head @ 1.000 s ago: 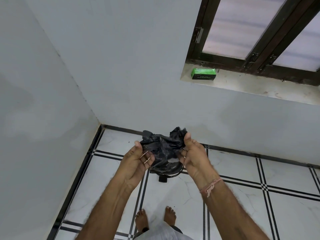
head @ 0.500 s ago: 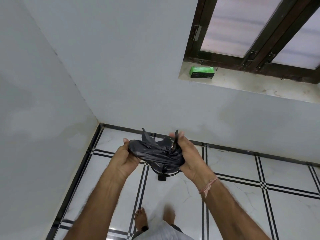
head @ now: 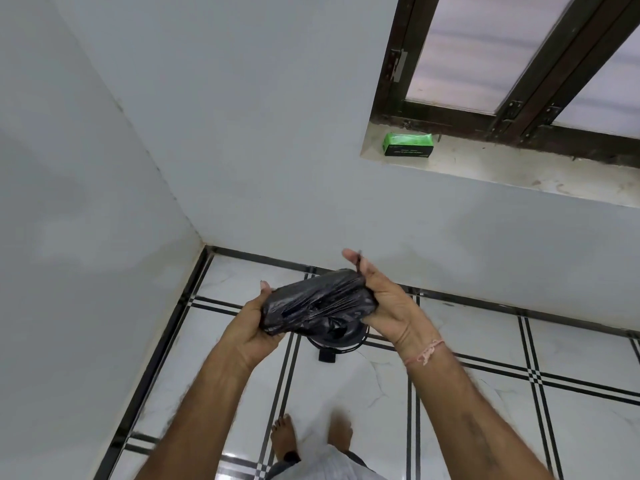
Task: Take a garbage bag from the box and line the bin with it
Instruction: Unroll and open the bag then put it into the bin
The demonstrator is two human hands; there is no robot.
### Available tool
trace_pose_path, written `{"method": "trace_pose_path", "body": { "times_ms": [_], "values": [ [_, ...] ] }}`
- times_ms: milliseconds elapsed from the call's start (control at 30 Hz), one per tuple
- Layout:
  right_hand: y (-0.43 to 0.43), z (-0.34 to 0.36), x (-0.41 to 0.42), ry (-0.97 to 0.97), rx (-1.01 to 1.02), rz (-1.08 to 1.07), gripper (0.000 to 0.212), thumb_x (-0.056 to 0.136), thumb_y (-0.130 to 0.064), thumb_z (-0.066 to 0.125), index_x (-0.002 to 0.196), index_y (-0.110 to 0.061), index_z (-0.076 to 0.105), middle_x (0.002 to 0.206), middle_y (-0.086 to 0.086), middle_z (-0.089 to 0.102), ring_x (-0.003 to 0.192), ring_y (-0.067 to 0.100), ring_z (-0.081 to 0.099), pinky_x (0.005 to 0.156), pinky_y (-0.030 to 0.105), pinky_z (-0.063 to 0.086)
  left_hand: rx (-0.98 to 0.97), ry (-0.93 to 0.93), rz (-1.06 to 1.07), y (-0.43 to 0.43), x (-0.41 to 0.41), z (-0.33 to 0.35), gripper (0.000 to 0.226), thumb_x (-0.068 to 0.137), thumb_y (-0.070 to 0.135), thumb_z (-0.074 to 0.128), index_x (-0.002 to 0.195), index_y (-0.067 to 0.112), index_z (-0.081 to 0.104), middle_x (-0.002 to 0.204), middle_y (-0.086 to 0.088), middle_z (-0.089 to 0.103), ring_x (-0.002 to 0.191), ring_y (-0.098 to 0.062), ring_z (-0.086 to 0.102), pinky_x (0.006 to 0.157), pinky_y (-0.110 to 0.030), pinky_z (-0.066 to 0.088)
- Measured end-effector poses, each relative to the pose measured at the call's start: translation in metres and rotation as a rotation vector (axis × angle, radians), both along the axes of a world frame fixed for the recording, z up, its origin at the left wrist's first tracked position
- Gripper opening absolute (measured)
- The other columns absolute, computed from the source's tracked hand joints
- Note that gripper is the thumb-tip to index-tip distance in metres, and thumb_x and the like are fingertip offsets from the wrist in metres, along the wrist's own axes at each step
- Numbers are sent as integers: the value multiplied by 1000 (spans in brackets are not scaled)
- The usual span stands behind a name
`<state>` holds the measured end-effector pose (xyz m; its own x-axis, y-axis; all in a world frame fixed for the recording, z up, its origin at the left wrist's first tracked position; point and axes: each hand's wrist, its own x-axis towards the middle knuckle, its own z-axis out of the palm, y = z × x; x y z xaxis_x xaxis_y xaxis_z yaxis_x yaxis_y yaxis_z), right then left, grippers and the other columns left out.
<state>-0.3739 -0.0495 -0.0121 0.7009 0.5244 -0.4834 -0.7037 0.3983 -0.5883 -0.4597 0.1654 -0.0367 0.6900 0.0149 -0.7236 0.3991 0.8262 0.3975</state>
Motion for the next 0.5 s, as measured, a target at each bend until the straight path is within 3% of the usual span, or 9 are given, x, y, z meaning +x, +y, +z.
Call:
{"method": "trace_pose_path", "body": {
  "times_ms": [100,200,267,367,400,433,500],
  "values": [
    [-5,-9,9,47,23,-206,24,91,-22,65,103,-20,85,85,5,77,79,20,76,85,43,63,222,-62,-274,0,-13,-6,58,96,58,59,121,8,77,119,-13,78,106,-23,75,84,-32,61],
    [-17,-18,20,130,61,-365,25,93,-18,62,95,-15,87,85,7,73,76,19,71,84,36,61,310,-55,-412,2,-27,-10,54,88,63,63,108,16,83,106,-6,79,88,-13,73,70,-21,55],
    [-24,-25,25,173,65,-421,26,96,-15,61,95,-11,86,85,8,68,77,18,64,85,32,53,218,-17,-297,3,-33,-15,53,86,59,66,109,14,83,108,-9,80,86,-15,77,65,-23,60],
    [-34,-36,27,217,42,-452,27,107,-13,52,111,-8,78,75,7,73,64,18,73,68,38,66,105,-33,-60,4,-31,-20,56,89,56,64,104,5,84,111,-18,79,93,-26,80,67,-31,65],
    [-37,-38,28,232,19,-446,26,108,-15,51,118,-9,74,75,7,74,64,19,74,72,43,67,73,-50,16,4,-30,-22,58,92,56,60,100,3,84,113,-20,79,97,-29,80,70,-34,65],
    [-40,-39,28,248,-4,-438,27,108,-17,50,124,-10,72,78,7,75,70,21,74,85,50,64,50,-62,83,5,-28,-24,60,94,56,58,97,2,84,112,-21,79,98,-30,79,70,-36,66],
    [-45,-42,32,299,-25,-443,30,109,-20,48,128,-10,69,81,9,75,84,24,68,108,57,48,0,-67,194,5,-25,-25,61,98,54,54,90,1,84,106,-21,80,92,-30,81,66,-37,66]
  ]
}}
